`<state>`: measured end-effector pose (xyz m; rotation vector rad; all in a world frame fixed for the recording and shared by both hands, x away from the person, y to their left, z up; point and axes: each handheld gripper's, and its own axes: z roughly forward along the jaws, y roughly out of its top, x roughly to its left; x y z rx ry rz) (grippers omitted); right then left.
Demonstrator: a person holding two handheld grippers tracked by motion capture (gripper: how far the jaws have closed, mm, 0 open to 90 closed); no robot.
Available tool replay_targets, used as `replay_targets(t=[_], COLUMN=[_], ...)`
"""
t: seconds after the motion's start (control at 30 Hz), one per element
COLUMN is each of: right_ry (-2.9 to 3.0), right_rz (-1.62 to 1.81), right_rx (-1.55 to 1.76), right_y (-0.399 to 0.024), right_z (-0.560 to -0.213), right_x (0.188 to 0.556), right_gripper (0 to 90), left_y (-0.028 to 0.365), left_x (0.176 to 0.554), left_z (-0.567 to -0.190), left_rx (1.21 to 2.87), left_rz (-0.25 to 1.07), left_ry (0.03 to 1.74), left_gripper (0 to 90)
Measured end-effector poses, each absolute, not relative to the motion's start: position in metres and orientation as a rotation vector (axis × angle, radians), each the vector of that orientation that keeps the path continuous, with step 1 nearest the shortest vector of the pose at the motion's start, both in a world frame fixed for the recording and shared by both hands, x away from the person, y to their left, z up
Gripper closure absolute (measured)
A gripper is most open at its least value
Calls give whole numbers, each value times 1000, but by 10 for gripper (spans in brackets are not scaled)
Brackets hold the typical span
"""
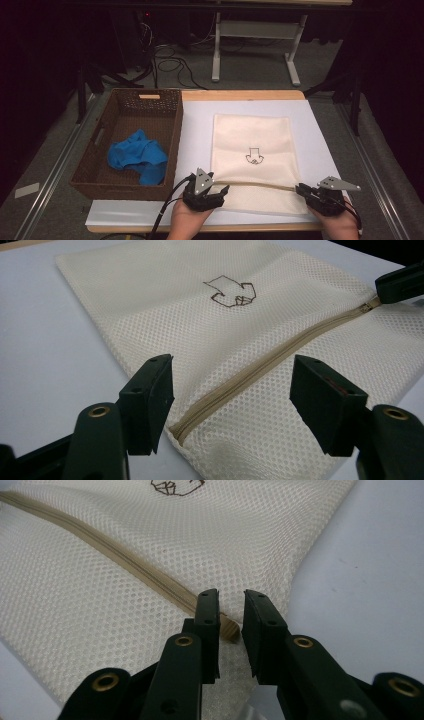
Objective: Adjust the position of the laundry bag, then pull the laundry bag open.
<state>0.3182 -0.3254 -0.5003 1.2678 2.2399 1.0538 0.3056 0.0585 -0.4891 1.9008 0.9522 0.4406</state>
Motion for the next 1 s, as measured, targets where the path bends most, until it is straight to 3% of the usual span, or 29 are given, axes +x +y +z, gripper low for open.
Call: replay_targets(t=[0.53,0.67,0.7,0.8,0.9,1.0], right_ry=[2259,2295,2255,2197,2160,2189], right_rz=[1079,1087,1136,1162,1166,1162], right_rx=[1209,1153,1148,1179,1259,1309], right_y=[-313,-300,-302,-314,-336,-341], right_z=[-496,-494,-489,-485,-487,-493], right_x=[315,315,313,314,317,317], right_gripper=[864,825,776,744,794,766], left_y=[57,56,55,55,52,50], left_x=[305,305,305,305,306,308], left_z=[-490,-490,-491,-491,-494,-499], left_rx=[1907,1914,1912,1916,1942,1977], left_rz=[434,433,432,429,435,434], left_ry=[950,945,943,941,963,978], left_gripper=[342,342,342,345,361,365])
